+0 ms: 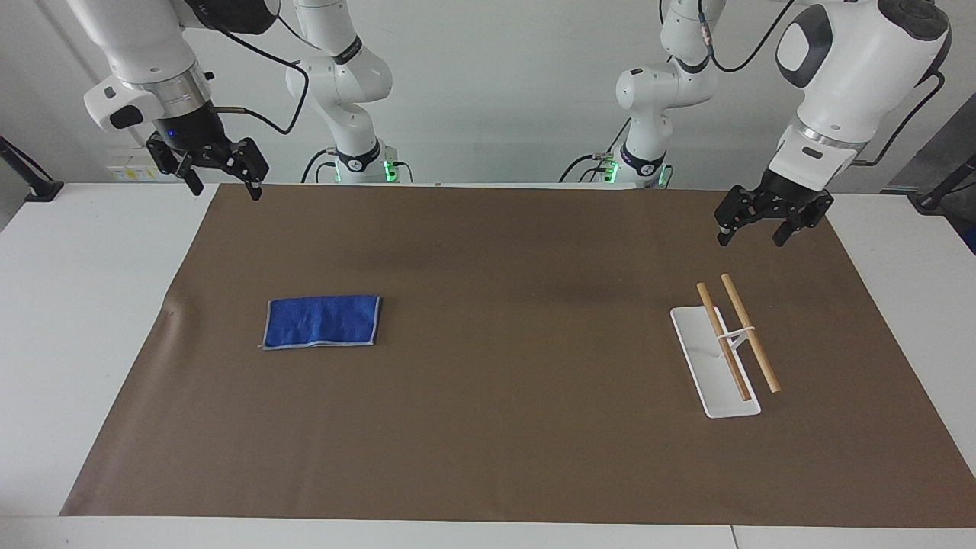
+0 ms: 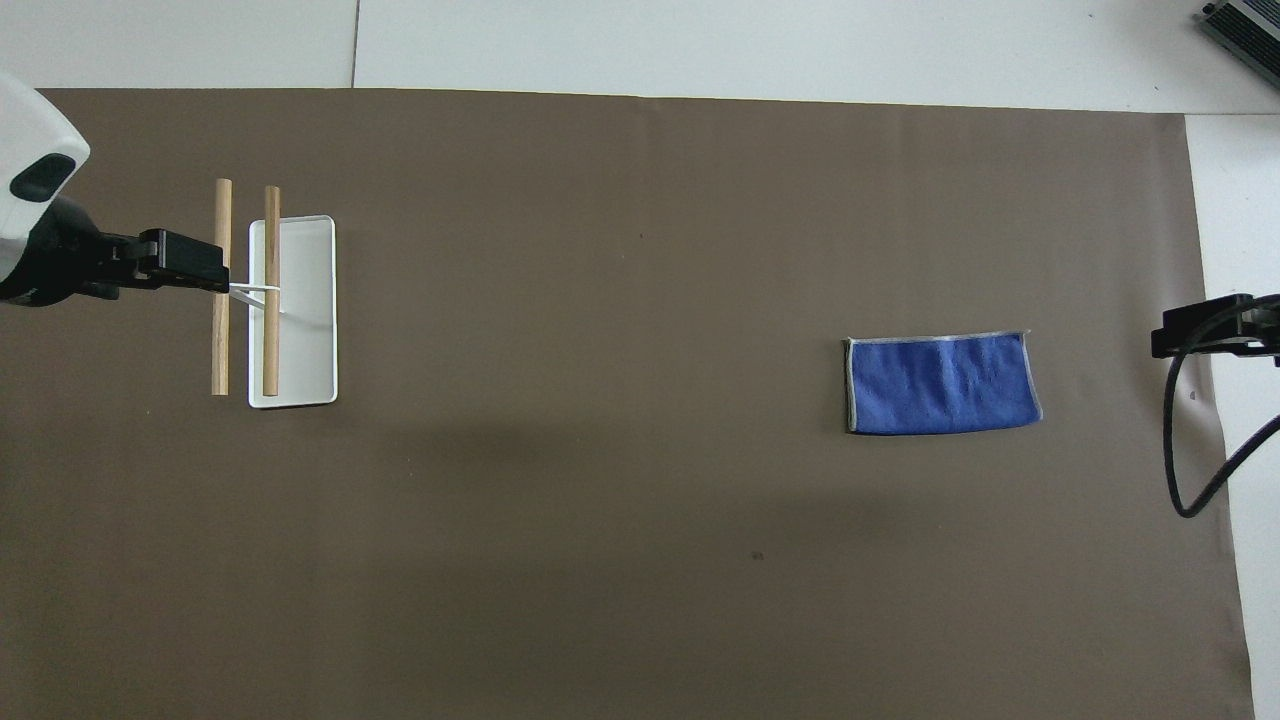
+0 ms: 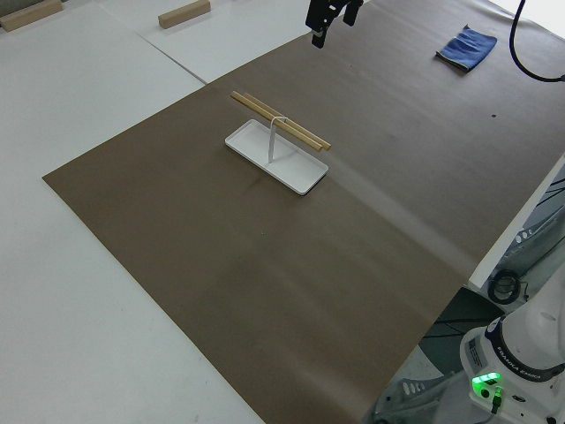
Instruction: Right arm passes towel to left arm to hang
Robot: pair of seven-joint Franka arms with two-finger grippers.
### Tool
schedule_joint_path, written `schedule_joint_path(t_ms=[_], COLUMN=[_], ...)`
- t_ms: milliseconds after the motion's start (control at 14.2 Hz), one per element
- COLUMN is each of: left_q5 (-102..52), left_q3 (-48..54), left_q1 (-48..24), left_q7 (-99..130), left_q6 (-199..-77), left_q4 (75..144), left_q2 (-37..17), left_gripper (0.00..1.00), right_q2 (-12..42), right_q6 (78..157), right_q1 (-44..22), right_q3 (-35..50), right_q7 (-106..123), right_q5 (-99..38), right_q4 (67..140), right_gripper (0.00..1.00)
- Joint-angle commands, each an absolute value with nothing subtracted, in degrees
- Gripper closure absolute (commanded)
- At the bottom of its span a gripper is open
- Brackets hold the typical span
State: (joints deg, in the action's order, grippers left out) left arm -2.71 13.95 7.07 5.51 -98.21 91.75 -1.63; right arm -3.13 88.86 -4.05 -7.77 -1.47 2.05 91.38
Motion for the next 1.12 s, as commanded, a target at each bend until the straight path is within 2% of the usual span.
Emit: schedule_joint_path(t_ms=[0,1053], left_q5=[-3.6,-3.9], left_q3=[13.4,13.7], left_q1=[6.9,6.9], left_q7=[5.4,9.2], left_q6=[-97.8,-101.2], left_q4=[93.5,95.6], left_q2=[0.2,0.8], left_gripper=[0.00,0.00], right_q2=[-4.0,-4.5], right_q6=[89.8,89.8], right_q1=[-3.6,-3.8], right_q3=[-7.3,-7.3], right_q7=[-2.6,-2.3], right_q5=[2.4,2.4], right_q4=[92.4,93.5], right_gripper=[0.00,0.00])
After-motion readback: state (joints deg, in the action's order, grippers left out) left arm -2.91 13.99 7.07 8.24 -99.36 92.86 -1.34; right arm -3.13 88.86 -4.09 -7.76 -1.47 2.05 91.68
